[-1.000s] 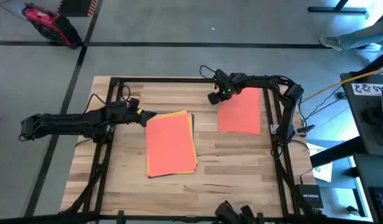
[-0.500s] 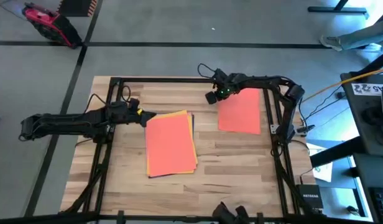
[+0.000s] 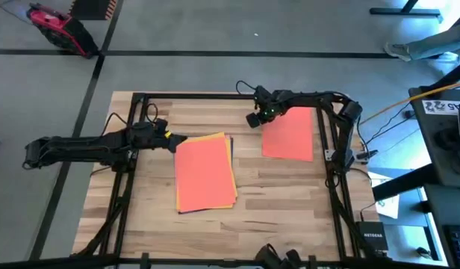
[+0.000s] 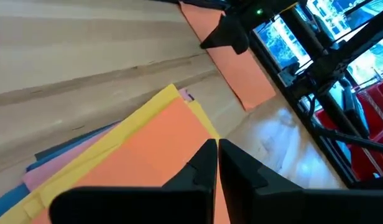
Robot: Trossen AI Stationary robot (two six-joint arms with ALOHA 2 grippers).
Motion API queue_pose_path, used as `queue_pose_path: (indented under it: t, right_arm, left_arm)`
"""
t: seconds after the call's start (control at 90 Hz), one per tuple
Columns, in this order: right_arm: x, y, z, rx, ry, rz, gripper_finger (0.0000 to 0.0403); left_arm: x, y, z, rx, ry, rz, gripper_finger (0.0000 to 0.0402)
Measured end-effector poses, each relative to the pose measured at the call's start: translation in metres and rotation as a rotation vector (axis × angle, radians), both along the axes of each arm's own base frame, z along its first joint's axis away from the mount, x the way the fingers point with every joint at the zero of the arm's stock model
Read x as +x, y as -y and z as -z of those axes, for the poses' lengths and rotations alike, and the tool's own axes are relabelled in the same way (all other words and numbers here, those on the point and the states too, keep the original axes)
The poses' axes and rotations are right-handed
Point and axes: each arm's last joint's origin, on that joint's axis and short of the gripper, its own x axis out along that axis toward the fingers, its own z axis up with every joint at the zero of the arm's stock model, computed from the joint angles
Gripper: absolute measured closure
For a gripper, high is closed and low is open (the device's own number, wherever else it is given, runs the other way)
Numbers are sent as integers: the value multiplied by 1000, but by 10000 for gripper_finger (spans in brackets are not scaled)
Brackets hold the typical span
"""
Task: Organize paper
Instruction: Put all of the orange paper at the top right of the table
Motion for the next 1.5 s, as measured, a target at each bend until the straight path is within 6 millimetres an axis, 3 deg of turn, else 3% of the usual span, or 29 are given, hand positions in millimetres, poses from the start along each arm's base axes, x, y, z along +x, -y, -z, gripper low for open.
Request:
queue_pose_path:
  t: [0.822,1.178,1.5]
  right_arm:
    - [-5,-3,2,7,-69,-36,403]
    - [-9,-5,-16,-44,-45,-69,403]
    - [-2,-15,-19,47,42,-167,402]
  left_arm:
    - [0,0,0,-3,3,-1,402]
    - [0,0,0,-2,3,-1,402]
    - [0,0,0,0,2,0,402]
